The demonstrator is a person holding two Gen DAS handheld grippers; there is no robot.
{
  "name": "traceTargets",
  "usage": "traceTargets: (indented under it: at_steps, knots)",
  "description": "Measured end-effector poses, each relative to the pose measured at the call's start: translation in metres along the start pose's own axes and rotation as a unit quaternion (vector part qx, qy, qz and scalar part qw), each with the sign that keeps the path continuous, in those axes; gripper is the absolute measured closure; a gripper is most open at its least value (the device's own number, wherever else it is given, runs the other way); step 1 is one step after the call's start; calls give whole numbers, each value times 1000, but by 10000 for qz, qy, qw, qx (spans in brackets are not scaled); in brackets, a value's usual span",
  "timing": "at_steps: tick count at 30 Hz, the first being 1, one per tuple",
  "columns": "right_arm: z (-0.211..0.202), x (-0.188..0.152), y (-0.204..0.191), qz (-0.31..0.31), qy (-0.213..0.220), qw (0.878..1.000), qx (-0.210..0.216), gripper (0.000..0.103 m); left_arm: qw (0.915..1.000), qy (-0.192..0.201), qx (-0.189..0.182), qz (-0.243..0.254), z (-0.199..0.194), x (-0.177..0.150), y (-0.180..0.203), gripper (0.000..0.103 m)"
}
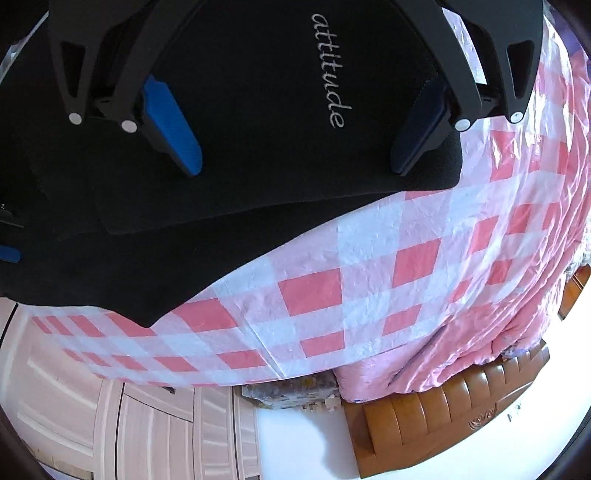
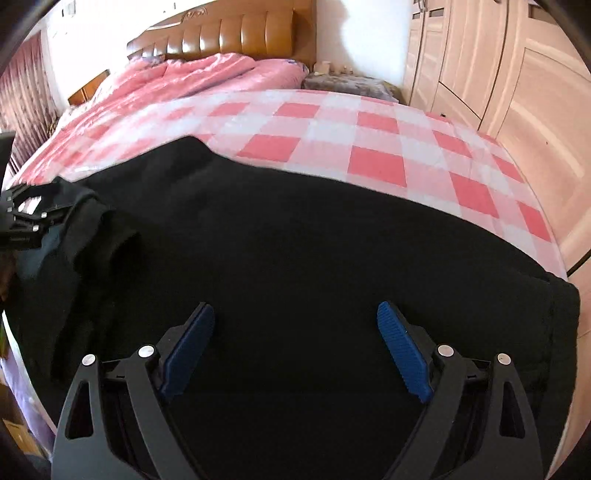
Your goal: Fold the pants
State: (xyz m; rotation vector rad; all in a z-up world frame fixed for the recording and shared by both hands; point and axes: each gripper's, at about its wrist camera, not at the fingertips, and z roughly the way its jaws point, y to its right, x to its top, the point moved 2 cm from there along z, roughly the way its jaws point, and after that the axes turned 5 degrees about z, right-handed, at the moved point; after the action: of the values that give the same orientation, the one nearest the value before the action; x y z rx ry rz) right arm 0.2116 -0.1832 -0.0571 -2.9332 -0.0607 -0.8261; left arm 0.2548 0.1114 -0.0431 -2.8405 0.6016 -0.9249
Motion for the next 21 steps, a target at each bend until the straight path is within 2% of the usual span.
traceTargets:
  at_steps: [2, 4, 5, 6, 7, 10, 11, 14, 17, 21]
  knots:
    - [-8, -5, 4, 124, 25, 9999, -76, 16, 9999, -37, 132, 24, -2, 1, 1, 1]
    - [-40, -20, 10, 371, 441, 9982, 168, 16, 9980, -14, 616, 103, -15, 4, 10, 2]
    - [-61, -29, 17, 574, 753, 9948, 381, 16, 9967, 166, 766, 201, -28, 5, 19, 2]
    - [-86, -42, 32, 882, 1136, 9875, 640, 16, 9961, 346, 763, 278, -41, 6, 29, 2]
    - [-99, -50, 42, 1102, 1326, 9822, 746, 16, 9951, 639, 671, 359, -58, 7, 44, 2]
    - [-140, -89, 95, 2029, 1712, 9583, 1057, 16, 9907, 1168, 357, 594, -89, 6, 84, 2]
    - [-150, -104, 112, 2344, 1752, 9499, 1100, 15, 9887, 1262, 359, 726, -93, 5, 100, 2]
    - [-164, -140, 143, 2850, 1620, 9375, 1164, 15, 9865, 1230, 425, 994, -89, 0, 132, 2]
    - [-157, -163, 153, 3027, 1325, 9365, 1175, 15, 9886, 1009, 325, 1069, -71, -5, 152, 2]
    - [-133, -171, 141, 3046, 860, 9361, 1536, 15, 9896, 664, 362, 1227, -49, -15, 163, 2]
